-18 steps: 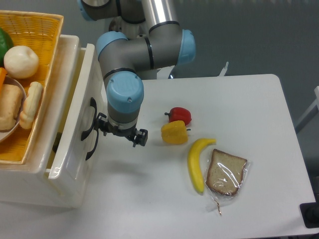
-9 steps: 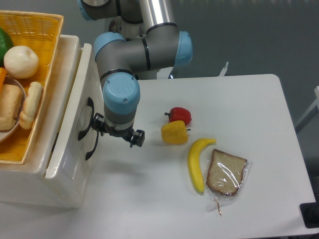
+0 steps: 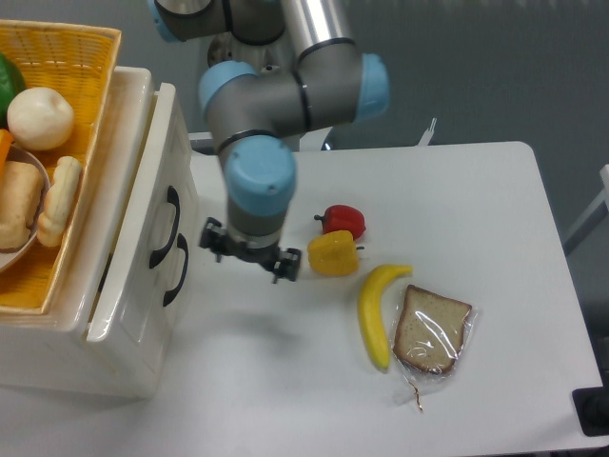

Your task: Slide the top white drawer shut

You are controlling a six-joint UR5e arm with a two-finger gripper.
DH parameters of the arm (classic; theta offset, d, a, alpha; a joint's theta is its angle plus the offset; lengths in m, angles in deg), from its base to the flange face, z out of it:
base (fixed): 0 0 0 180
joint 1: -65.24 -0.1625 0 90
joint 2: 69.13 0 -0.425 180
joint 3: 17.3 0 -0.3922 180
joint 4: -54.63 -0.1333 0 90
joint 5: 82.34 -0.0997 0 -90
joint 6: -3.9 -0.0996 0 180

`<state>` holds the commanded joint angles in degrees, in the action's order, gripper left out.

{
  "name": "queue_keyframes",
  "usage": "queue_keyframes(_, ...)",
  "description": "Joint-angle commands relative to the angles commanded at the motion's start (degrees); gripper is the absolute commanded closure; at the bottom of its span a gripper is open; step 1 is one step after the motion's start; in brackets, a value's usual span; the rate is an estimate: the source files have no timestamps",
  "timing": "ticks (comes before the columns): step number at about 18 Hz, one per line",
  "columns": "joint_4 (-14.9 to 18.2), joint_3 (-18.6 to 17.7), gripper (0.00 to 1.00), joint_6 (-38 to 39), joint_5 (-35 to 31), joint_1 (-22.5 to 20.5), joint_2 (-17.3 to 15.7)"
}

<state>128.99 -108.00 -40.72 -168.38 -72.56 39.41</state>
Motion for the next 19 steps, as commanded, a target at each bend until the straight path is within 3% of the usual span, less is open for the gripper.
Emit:
queue_keyframes(9,-0.2,2.9,0.0,-28.9,-2.2,-10.1,-0.4)
queue_keyframes(15,-1.1,2.6,0.0,-34.6,-2.7,-14.0,-1.1)
queue_keyframes(19,-1.0,1.9,0.0,-35.4,-3.4,-14.1,-2.0)
